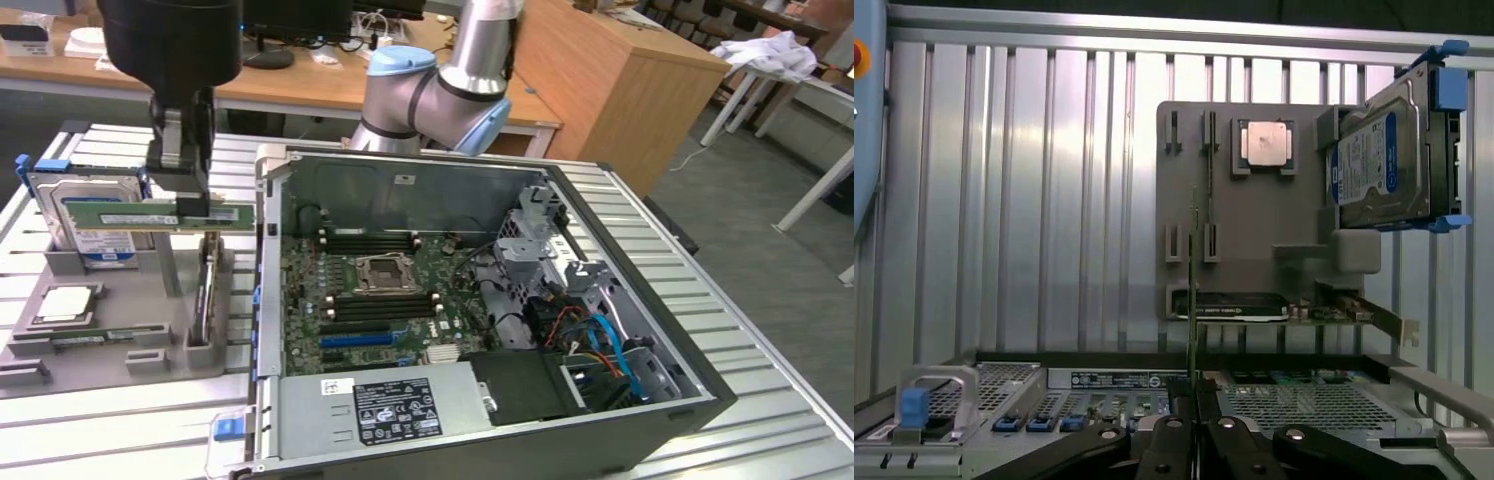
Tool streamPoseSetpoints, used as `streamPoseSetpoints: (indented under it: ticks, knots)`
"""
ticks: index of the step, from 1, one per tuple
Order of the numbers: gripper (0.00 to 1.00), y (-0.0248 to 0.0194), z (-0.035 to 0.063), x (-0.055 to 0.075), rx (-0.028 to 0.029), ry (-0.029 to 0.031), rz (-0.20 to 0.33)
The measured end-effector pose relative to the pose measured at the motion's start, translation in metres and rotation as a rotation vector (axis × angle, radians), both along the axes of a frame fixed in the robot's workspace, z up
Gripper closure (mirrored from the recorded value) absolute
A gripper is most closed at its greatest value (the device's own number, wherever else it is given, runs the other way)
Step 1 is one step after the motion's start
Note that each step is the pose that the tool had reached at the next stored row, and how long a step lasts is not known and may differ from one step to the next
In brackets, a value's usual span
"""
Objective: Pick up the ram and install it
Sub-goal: 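Pick up the ram and move it above insertion slot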
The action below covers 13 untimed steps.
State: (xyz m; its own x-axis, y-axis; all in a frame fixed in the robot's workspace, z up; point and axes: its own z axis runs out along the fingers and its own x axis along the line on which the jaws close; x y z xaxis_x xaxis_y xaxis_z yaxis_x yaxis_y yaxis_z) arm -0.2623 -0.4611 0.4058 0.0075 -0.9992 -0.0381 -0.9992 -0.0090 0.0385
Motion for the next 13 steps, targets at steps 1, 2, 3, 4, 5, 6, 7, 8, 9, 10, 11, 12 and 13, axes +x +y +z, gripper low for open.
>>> streamPoseSetpoints:
  ticks: [1, 2, 3, 4, 5, 6, 7, 8, 9, 10, 11, 12, 13]
  knots:
    - [0.88, 0.0, 0.0, 0.001, 0.0, -0.0001, 0.0]
    - [0.88, 0.0, 0.0, 0.003, 0.0001, 0.0, 0.0]
    - [0.88, 0.0, -0.0001, 0.004, 0.0001, -0.0001, 0.0]
    - [0.88, 0.0, 0.0, 0.006, 0.0001, 0.0, 0.0]
    - [0.88, 0.0, 0.0, 0.007, 0.0, 0.0, 0.0]
    - [0.88, 0.0, 0.0, 0.008, 0.0, 0.0, 0.0]
    - [0.88, 0.0, 0.0, 0.01, 0.0001, -0.0001, 0.0]
    - [0.88, 0.0, -0.0001, 0.012, 0.0001, -0.0001, 0.0]
    - [0.88, 0.0, -0.0001, 0.014, 0.0001, -0.0001, 0.0]
    - [0.88, 0.0, 0.0, 0.016, 0.0, 0.0, 0.0]
    - [0.88, 0.0, 0.0, 0.018, 0.0, 0.0, 0.0]
    - [0.88, 0.0, 0.0, 0.02, 0.0, 0.0, 0.0]
    - [0.88, 0.0, 0.0, 0.023, 0.0, 0.0, 0.0]
